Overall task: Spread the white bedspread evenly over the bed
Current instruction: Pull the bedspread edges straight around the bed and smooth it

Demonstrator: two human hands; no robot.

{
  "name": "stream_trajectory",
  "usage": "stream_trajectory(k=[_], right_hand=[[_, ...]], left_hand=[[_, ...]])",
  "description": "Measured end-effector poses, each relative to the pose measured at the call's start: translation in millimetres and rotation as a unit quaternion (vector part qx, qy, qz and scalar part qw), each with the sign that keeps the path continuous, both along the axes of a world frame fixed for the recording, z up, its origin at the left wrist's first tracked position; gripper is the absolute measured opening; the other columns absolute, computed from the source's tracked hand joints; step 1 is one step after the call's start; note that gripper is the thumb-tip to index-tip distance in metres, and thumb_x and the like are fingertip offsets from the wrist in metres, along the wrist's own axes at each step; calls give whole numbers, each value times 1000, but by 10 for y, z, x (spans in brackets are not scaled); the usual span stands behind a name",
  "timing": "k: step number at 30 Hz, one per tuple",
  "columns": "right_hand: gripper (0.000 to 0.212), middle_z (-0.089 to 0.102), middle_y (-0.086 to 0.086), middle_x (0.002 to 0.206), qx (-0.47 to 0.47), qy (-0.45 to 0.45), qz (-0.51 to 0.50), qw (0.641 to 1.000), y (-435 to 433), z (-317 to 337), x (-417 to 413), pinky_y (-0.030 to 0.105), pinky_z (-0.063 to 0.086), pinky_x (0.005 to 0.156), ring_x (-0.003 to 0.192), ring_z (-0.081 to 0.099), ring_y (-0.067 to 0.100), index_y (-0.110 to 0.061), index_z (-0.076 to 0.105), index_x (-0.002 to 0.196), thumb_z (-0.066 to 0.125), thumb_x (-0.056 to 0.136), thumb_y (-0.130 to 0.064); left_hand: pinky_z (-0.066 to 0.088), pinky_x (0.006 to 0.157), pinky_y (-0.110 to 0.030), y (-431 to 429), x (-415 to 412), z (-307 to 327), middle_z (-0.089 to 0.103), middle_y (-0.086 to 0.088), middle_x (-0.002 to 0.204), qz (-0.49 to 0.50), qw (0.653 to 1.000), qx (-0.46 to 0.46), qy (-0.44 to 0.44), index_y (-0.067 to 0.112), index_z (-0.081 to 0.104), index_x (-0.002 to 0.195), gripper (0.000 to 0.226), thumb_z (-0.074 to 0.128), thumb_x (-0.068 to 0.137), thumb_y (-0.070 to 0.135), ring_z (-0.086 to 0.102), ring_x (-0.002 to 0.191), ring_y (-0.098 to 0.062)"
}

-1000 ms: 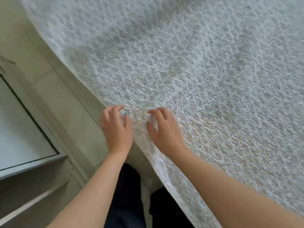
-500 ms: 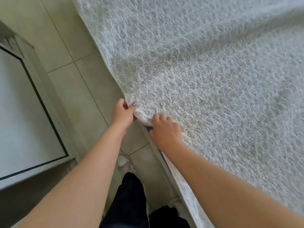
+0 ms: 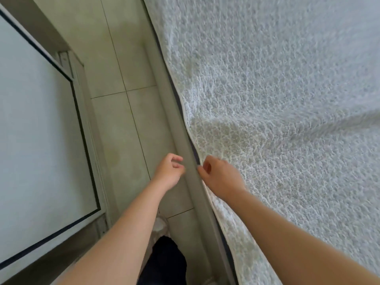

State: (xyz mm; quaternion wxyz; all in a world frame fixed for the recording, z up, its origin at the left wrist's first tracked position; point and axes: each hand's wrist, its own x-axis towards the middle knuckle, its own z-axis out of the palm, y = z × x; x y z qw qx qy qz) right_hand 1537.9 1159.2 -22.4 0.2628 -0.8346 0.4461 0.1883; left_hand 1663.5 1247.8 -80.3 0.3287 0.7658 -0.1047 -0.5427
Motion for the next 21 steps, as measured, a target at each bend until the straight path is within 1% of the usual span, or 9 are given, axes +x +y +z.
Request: stream_trajectory(k=[3,6,9,12,15,17,19,21], right_hand=[[21,62,-4,93,-39,-67,-25,997,-218,112,519,33,50,66,80,59,19,-21,56,93,45,93,-39],[17,60,-7,97,-36,-102,-32,994,-432,174,874,31,49,66,85,57,16,-22,55,97,47,92,-36],[17,60,-7,100,-40,-118,-18,992,-824,191,1254,33,49,69,86,58,17,-24,55,100,48,91,-37],[22,60,-6,104,-28,-121,-24,992,-1314,186,1634,31,47,67,88,59,18,-23,54,108,47,92,-38],[27,57,-4,112,8,-104,-24,994,-1682,141,1947,38,53,75,92,60,19,-23,52,114,48,92,-38],[29,55,-3,116,32,-107,-25,993,-1967,77,2221,37,52,76,94,59,20,-23,52,117,49,92,-37],[30,54,-2,119,53,-106,-18,993,-2171,56,2441,37,51,78,99,57,20,-22,52,119,51,92,-36],[33,53,-1,122,64,-110,-8,992,-2434,-17,2677,39,51,82,105,55,21,-22,51,120,52,91,-38]], left_hand=[[40,61,-27,-44,473,42,65,-3,83,36,998,-1,-46,26,56,93,15,57,87,12,61,78,-22],[45,70,-33,-176,792,70,67,-5,84,55,995,3,-79,29,55,85,15,55,86,14,63,80,-24],[51,78,-41,-547,1119,115,69,-10,88,57,994,-11,-89,30,54,79,18,55,85,13,65,82,-28],[51,78,-41,-1022,1469,241,68,-11,93,44,994,-19,-97,32,56,81,16,57,86,17,62,82,-28],[49,77,-37,-1418,1762,342,66,-6,94,20,993,-29,-113,32,56,88,13,55,88,19,62,83,-24],[45,67,-29,-1738,2063,382,64,-3,93,17,992,-31,-122,27,58,96,13,52,89,17,61,81,-19],[40,61,-26,-1979,2316,435,63,0,92,7,990,-15,-137,23,59,102,15,52,90,17,57,76,-15],[42,66,-27,-2256,2655,399,63,-1,94,16,991,-10,-136,23,60,101,13,55,90,20,57,79,-16]])
